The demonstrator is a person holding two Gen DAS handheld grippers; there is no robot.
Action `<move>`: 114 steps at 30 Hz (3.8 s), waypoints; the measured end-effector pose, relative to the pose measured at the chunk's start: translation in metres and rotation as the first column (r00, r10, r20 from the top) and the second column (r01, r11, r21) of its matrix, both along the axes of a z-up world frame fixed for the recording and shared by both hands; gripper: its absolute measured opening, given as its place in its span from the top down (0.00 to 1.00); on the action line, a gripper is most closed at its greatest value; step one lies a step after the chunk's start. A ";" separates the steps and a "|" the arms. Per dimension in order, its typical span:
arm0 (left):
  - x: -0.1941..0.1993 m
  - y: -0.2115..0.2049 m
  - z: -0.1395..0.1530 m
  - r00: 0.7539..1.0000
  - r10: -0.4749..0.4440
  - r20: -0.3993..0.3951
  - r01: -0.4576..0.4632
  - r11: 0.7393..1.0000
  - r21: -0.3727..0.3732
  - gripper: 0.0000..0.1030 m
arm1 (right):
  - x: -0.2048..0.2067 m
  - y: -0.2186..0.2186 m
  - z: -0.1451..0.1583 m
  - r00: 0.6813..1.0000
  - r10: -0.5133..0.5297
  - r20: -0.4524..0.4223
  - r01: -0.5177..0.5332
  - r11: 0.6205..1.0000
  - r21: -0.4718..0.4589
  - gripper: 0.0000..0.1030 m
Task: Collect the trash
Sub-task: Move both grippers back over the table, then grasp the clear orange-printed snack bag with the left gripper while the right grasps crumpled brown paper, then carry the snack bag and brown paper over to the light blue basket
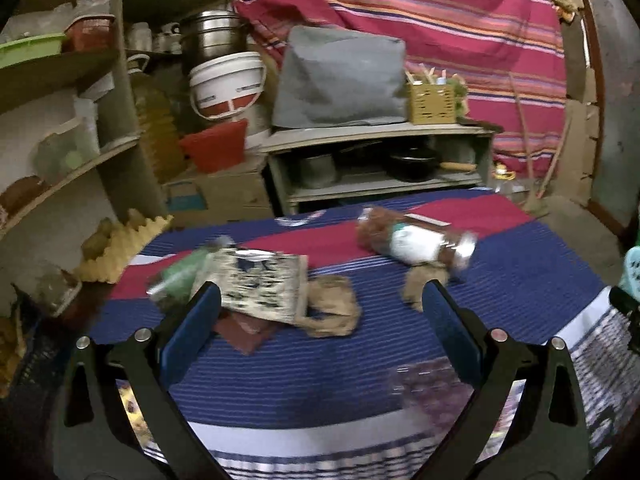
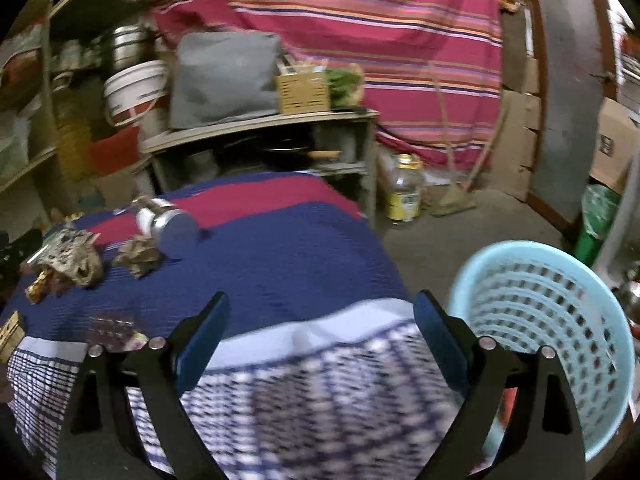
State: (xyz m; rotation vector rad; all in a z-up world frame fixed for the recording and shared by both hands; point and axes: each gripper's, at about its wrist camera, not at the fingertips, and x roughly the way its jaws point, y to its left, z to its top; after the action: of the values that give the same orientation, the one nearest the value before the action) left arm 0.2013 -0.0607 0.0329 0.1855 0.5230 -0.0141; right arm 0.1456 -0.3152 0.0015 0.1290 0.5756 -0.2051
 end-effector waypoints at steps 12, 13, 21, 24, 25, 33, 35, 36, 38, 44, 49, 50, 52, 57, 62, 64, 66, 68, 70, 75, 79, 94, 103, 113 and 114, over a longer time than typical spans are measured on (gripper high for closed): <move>0.034 0.077 -0.031 0.991 0.110 -0.080 -0.106 0.993 0.051 0.05 | 0.051 0.066 0.004 0.994 0.112 -0.020 -0.113 0.993 -0.037 0.12; 0.037 0.083 -0.034 0.988 0.121 -0.096 -0.118 0.992 0.039 0.06 | 0.056 0.072 0.003 0.992 0.123 -0.022 -0.123 0.992 -0.039 0.12; 0.073 0.119 -0.058 0.960 0.160 -0.228 -0.165 0.986 -0.002 0.14 | 0.078 0.097 0.001 0.983 0.176 -0.051 -0.179 0.982 -0.054 0.12; 0.080 0.130 -0.067 0.947 0.144 -0.285 -0.161 0.986 -0.038 0.18 | 0.087 0.107 -0.001 0.977 0.200 -0.073 -0.205 0.977 -0.067 0.12; 0.083 0.135 -0.071 0.940 0.143 -0.311 -0.166 0.985 -0.048 0.20 | 0.089 0.111 -0.002 0.975 0.206 -0.079 -0.212 0.974 -0.074 0.12; 0.095 0.149 -0.081 0.931 0.116 -0.346 -0.175 0.974 -0.144 0.21 | 0.113 0.132 -0.009 0.960 0.232 -0.154 -0.245 0.967 -0.071 0.12; 0.095 0.146 -0.080 0.935 0.094 -0.341 -0.154 0.976 -0.155 0.31 | 0.120 0.135 -0.009 0.960 0.230 -0.161 -0.242 0.969 -0.056 0.12; 0.094 0.144 -0.079 0.938 0.079 -0.337 -0.140 0.977 -0.158 0.35 | 0.124 0.136 -0.010 0.959 0.226 -0.170 -0.238 0.970 -0.051 0.12; 0.092 0.139 -0.078 0.941 0.059 -0.332 -0.117 0.981 -0.157 0.45 | 0.130 0.139 -0.012 0.957 0.227 -0.182 -0.237 0.971 -0.036 0.12; 0.091 0.141 -0.078 0.941 0.041 -0.336 -0.107 0.978 -0.180 0.67 | 0.142 0.151 -0.023 0.948 0.223 -0.227 -0.237 0.971 -0.038 0.12; 0.093 0.153 -0.078 0.937 0.046 -0.348 -0.133 0.964 -0.231 0.67 | 0.151 0.156 -0.029 0.944 0.201 -0.261 -0.223 0.973 -0.058 0.12; 0.093 0.152 -0.079 0.937 0.049 -0.345 -0.133 0.966 -0.222 0.65 | 0.152 0.156 -0.029 0.944 0.200 -0.263 -0.222 0.973 -0.059 0.13; 0.092 0.148 -0.079 0.938 0.070 -0.339 -0.139 0.973 -0.184 0.60 | 0.155 0.157 -0.028 0.944 0.196 -0.265 -0.221 0.973 -0.067 0.18; 0.095 0.155 -0.081 0.935 0.085 -0.343 -0.161 0.967 -0.198 0.49 | 0.155 0.156 -0.029 0.944 0.198 -0.266 -0.222 0.973 -0.065 0.36; 0.095 0.160 -0.083 0.933 0.036 -0.358 -0.137 0.956 -0.261 0.62 | 0.148 0.152 -0.027 0.936 0.239 -0.257 -0.258 0.965 -0.042 0.67; 0.095 0.159 -0.083 0.933 0.031 -0.360 -0.130 0.958 -0.257 0.62 | 0.144 0.149 -0.025 0.936 0.251 -0.246 -0.267 0.963 -0.037 0.69; 0.094 0.160 -0.083 0.931 0.026 -0.364 -0.128 0.958 -0.258 0.63 | 0.141 0.146 -0.025 0.935 0.261 -0.242 -0.275 0.961 -0.026 0.71; 0.092 0.160 -0.082 0.929 0.015 -0.369 -0.119 0.959 -0.259 0.69 | 0.135 0.142 -0.023 0.937 0.259 -0.236 -0.274 0.961 -0.034 0.71; 0.090 0.159 -0.082 0.926 0.009 -0.378 -0.114 0.960 -0.256 0.70 | 0.129 0.137 -0.023 0.937 0.261 -0.232 -0.277 0.960 -0.038 0.71; 0.075 0.158 -0.081 0.915 0.003 -0.404 -0.129 0.950 -0.286 0.71 | 0.115 0.114 -0.024 0.946 0.246 -0.210 -0.250 0.968 0.008 0.71; 0.067 0.157 -0.071 0.927 0.024 -0.375 -0.135 0.952 -0.275 0.71 | 0.104 0.107 -0.022 0.950 0.248 -0.188 -0.249 0.968 0.016 0.71; 0.030 0.112 0.001 0.979 0.027 -0.200 -0.080 0.961 -0.263 0.71 | 0.039 0.067 0.011 0.962 0.249 -0.108 -0.256 0.965 -0.055 0.71; 0.017 0.026 0.012 0.981 -0.113 -0.157 0.070 0.963 -0.259 0.71 | -0.001 0.015 0.032 0.981 0.178 -0.078 -0.184 0.979 -0.084 0.71; 0.006 -0.056 0.004 0.958 -0.225 -0.178 0.179 0.954 -0.240 0.71 | -0.036 -0.059 0.033 0.996 0.063 -0.063 -0.067 0.995 -0.067 0.71; 0.005 -0.062 0.004 0.955 -0.234 -0.180 0.188 0.952 -0.241 0.71 | -0.040 -0.067 0.034 0.997 0.049 -0.059 -0.053 0.996 -0.065 0.71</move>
State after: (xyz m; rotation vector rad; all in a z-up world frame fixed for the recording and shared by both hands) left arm 0.2061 -0.1228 0.0367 0.0201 0.7032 -0.3040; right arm 0.1054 -0.3827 0.0354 0.0436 0.6282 -0.1783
